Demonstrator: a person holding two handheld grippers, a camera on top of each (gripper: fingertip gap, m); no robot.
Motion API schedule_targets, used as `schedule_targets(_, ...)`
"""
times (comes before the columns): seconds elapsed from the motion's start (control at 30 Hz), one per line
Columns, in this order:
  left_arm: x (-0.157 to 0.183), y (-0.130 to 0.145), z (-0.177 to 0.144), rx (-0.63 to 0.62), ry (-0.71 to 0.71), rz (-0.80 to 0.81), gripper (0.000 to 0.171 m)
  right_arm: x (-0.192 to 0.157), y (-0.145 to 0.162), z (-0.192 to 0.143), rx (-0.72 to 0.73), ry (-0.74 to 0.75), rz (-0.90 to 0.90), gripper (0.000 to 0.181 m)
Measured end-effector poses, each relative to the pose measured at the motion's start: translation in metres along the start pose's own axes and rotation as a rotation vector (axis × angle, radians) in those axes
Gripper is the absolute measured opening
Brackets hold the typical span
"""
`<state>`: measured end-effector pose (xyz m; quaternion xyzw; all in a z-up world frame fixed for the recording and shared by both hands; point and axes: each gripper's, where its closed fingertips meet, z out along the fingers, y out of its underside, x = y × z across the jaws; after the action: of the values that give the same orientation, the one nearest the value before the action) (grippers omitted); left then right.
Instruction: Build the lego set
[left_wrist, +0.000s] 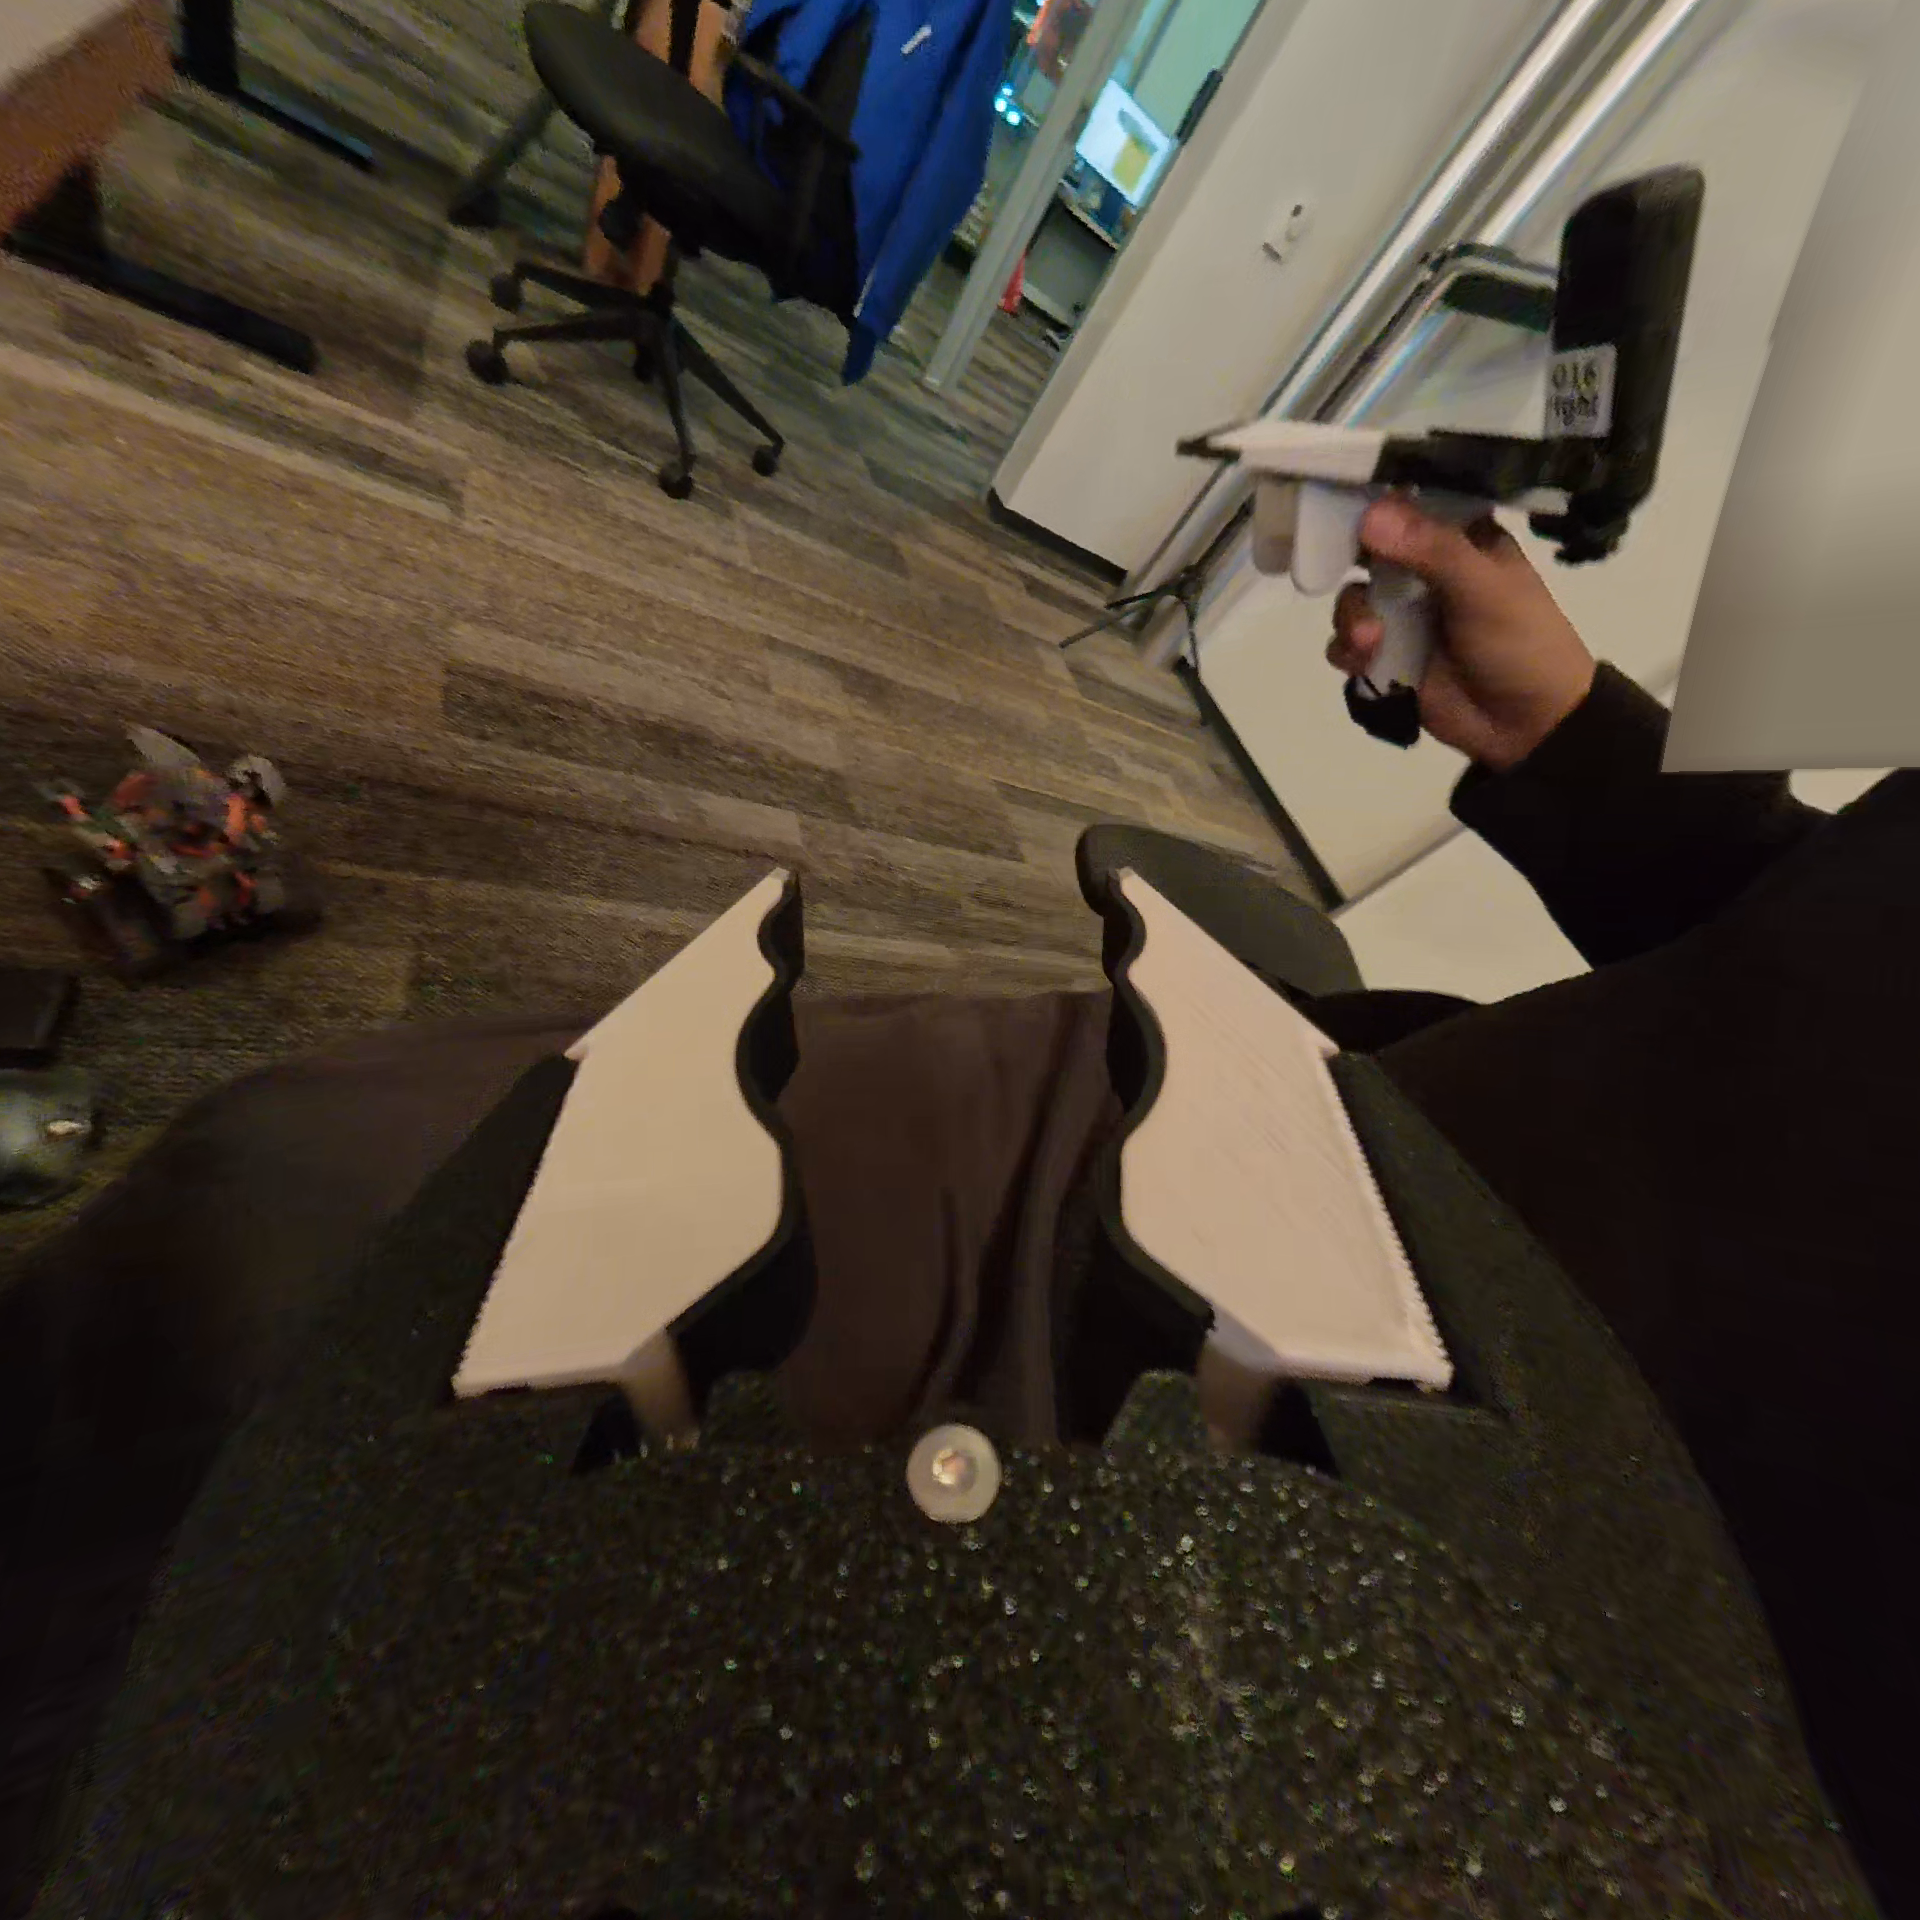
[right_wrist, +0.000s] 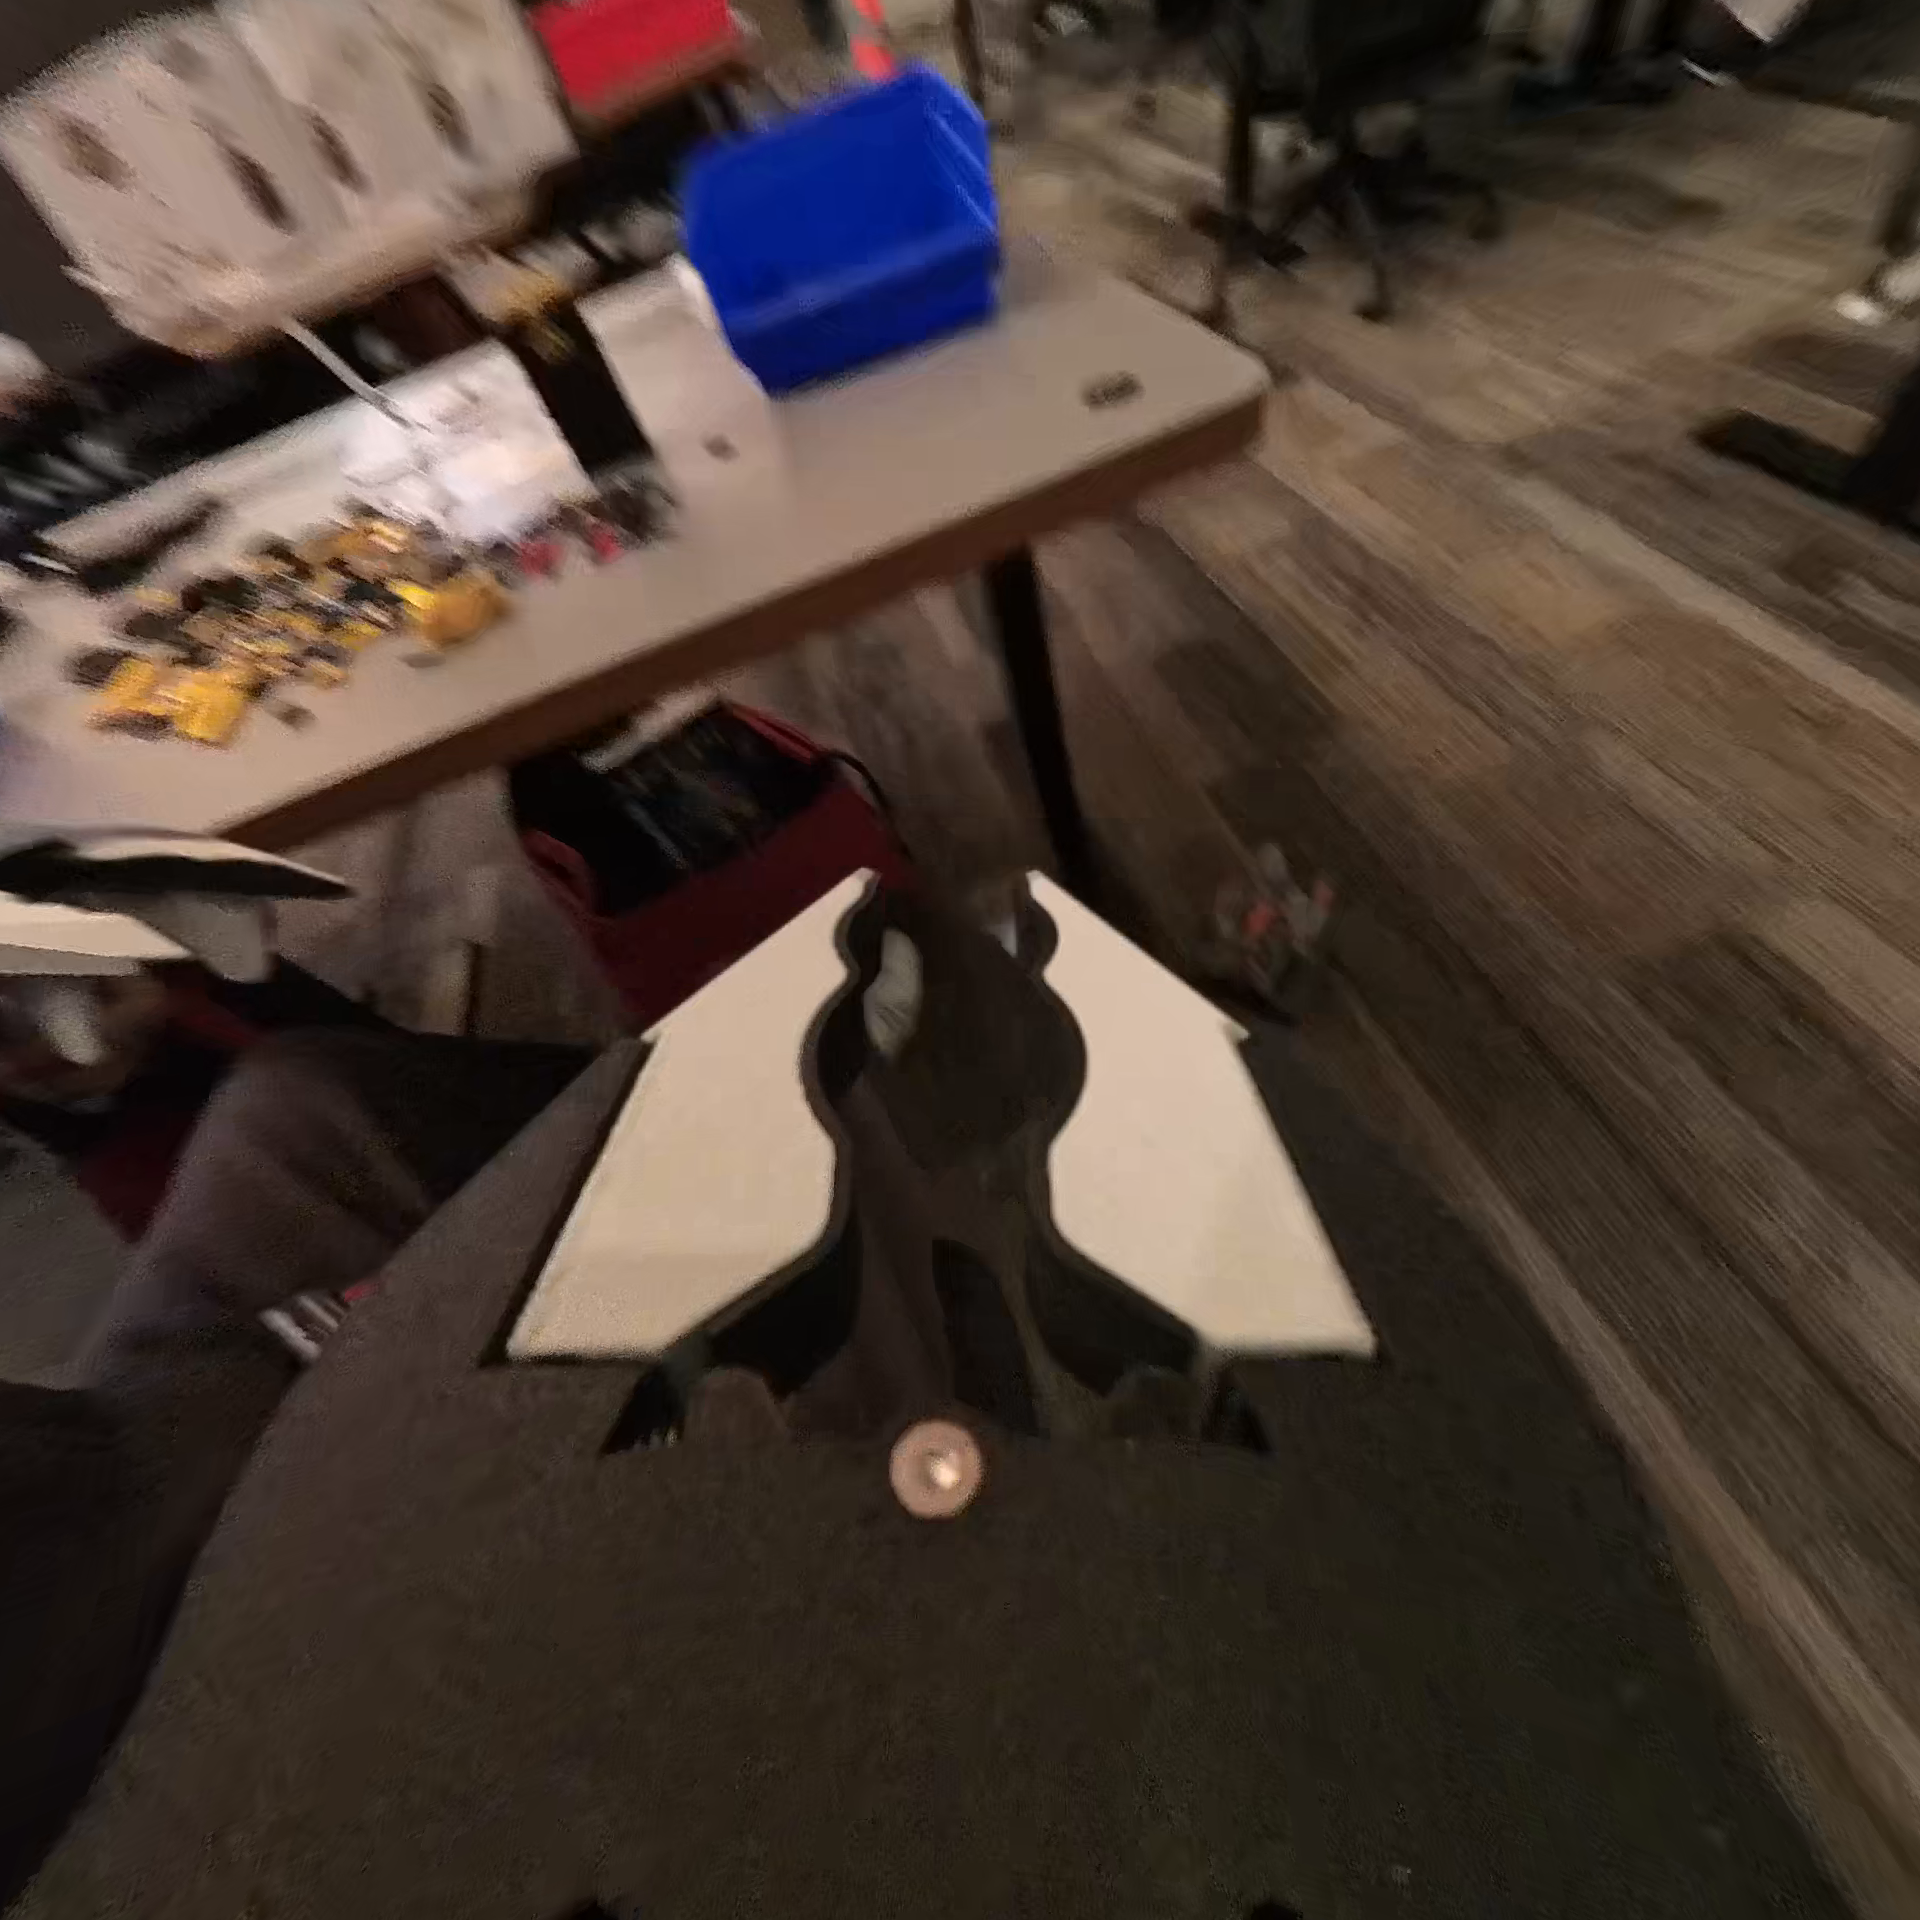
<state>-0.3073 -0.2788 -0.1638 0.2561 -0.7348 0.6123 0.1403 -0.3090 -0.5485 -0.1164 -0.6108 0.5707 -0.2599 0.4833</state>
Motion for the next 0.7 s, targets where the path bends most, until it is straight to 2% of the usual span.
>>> schedule_targets(0.1, -0.008, 0.013, -0.006, 0.064, 0.05, -0.104, 0.058, -0.014, 0.049, -0.034, -0.03, 0.179, -0.008, 0.025)
schedule_targets(0.2, -0.016, 0.012, -0.015, 0.177, 0.104, -0.231, 0.058, -0.029, 0.08, -0.064, 0.082, 0.35, -0.026, 0.023)
schedule_targets(0.3, -0.012, 0.008, -0.026, 0.235, 0.161, -0.267, 0.059, -0.027, 0.078, -0.066, 0.159, 0.403, -0.06, 0.021)
schedule_targets(0.37, -0.011, 0.011, -0.029, 0.211, 0.132, -0.227, 0.059, -0.021, 0.065, -0.055, 0.152, 0.362, -0.077, 0.021)
schedule_targets(0.5, -0.006, 0.01, -0.03, 0.165, 0.008, -0.101, 0.059, 0.024, 0.046, -0.03, 0.115, 0.323, -0.127, 0.022)
schedule_targets(0.6, 0.001, 0.008, -0.015, 0.112, -0.079, -0.012, 0.059, 0.081, 0.061, -0.006, 0.104, 0.328, -0.139, 0.022)
schedule_targets(0.7, 0.011, 0.007, 0.01, 0.02, -0.176, 0.075, 0.059, 0.114, 0.084, 0.021, 0.133, 0.274, 0.052, 0.022)
